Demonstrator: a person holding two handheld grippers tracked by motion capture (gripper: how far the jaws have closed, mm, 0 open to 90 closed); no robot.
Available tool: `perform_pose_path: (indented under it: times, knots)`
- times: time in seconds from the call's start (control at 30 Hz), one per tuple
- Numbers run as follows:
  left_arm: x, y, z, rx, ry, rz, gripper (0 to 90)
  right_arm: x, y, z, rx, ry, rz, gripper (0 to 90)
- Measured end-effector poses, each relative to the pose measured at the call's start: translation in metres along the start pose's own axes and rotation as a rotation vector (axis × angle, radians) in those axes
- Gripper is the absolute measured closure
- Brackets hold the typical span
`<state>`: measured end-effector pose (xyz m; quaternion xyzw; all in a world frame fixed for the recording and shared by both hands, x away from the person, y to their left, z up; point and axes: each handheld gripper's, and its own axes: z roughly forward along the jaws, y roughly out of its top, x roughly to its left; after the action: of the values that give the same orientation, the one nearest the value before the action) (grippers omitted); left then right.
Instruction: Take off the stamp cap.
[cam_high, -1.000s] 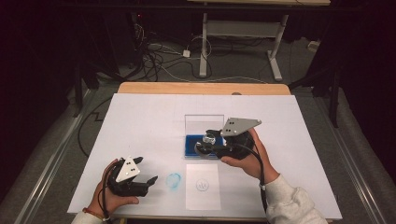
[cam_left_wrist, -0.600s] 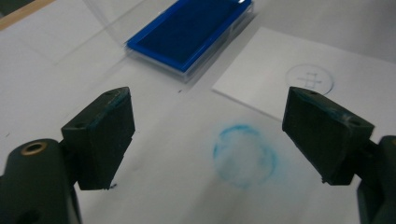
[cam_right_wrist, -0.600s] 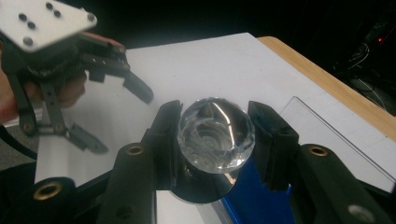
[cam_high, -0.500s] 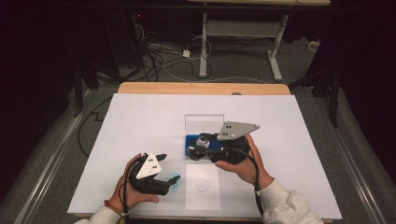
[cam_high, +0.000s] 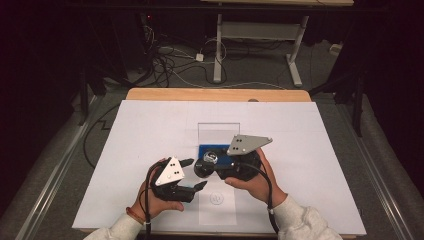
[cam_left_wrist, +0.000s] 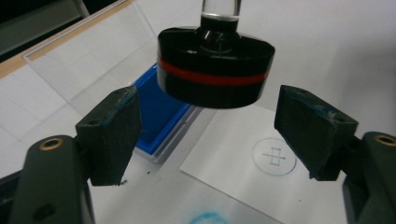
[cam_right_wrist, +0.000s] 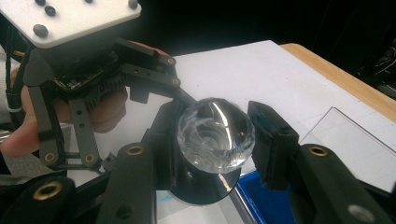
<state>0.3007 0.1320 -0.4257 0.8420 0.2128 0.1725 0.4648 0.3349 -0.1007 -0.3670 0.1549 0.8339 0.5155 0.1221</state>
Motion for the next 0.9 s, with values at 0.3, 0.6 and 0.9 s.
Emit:
perform_pose_path:
  times: [0.3, 0.6, 0.9]
  knots:
    - [-0.001, 0.005, 0.016, 0.001, 0.003, -0.020, 24.0, 0.002, -0.001, 0.002, -0.003, 0.008, 0.005, 57.3]
    - [-0.004, 0.004, 0.019, 0.037, 0.027, 0.029, 35.8, 0.000, -0.003, 0.004, 0.013, 0.016, 0.015, 57.3]
    - [-0.004, 0.005, 0.019, 0.067, 0.054, 0.050, 36.7, 0.001, -0.004, 0.006, 0.019, 0.012, 0.008, 57.3]
